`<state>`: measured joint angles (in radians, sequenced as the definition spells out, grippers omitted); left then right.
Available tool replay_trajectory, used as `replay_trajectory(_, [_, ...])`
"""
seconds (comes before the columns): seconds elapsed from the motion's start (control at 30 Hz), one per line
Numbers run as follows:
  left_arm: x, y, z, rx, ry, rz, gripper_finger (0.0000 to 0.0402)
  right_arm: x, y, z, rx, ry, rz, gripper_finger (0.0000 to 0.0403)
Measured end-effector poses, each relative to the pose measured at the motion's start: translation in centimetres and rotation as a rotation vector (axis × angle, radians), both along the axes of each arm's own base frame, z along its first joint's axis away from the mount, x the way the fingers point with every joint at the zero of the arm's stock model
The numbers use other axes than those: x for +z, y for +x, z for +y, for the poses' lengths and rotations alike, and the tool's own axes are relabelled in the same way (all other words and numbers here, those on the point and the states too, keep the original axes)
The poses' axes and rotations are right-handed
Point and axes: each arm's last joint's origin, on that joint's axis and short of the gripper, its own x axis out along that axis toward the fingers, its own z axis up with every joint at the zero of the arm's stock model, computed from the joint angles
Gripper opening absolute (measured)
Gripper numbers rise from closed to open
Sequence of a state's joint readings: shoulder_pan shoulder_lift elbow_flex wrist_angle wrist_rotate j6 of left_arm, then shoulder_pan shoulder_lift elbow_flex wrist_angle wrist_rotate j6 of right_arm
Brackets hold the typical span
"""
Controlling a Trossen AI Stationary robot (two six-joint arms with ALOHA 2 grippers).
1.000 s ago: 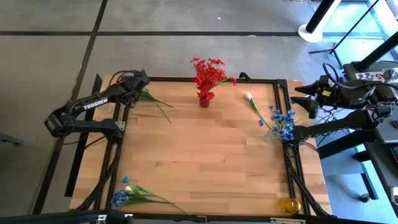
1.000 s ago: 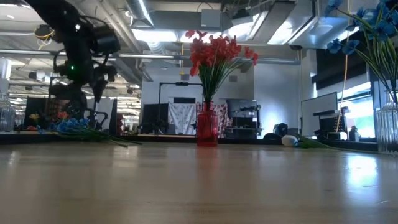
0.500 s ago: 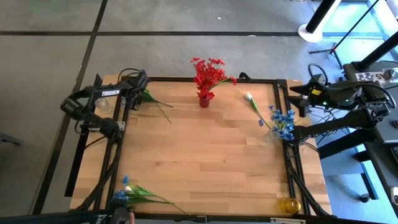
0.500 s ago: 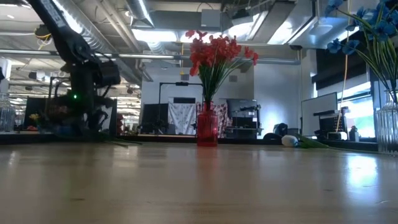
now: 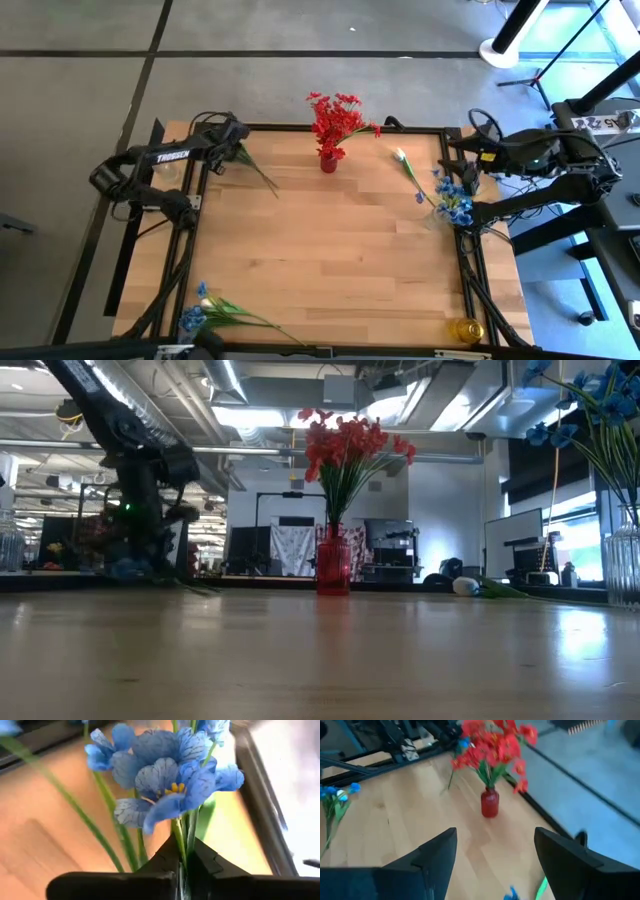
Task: Sort flowers into vase by color
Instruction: Put the top blue flowers into the transparent vase
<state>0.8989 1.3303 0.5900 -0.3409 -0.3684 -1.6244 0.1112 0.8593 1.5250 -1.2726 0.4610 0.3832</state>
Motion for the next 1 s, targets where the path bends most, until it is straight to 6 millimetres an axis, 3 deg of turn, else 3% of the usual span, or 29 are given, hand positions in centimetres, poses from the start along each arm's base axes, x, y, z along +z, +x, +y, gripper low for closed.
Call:
replay_trajectory(0.23, [5.9, 1.8, -5.1, -0.269, 0.279, -0.091, 0.0005, 2.0, -0.4, 0.0, 0.074, -0.114, -0.056, 0.0266])
replay_trajectory(0.37, [9.3, 2.9, -9.2, -0.476, 0.495, -0.199, 0.0004, 2.2, -0.4, 0.0, 0.093, -0.145, -0.048, 0.0266])
replay_trajectory(0.6, [14.0, 6.3, -17.4, -0.856, 0.937, -0.378, 0.0003, 2.1, 0.3, 0.3, 0.189, -0.131, -0.027, 0.0266])
replay_trajectory(0.83, [15.2, 8.8, -24.3, -1.011, 1.18, -0.517, 0.0002, 2.7, 3.2, 1.0, 0.326, -0.07, -0.097, 0.0266])
replay_trajectory(1.0, [16.6, 13.0, -27.7, -1.084, 1.231, -0.473, 0.0002, 3.2, 7.5, 1.8, 0.436, -0.061, -0.182, 0.0266])
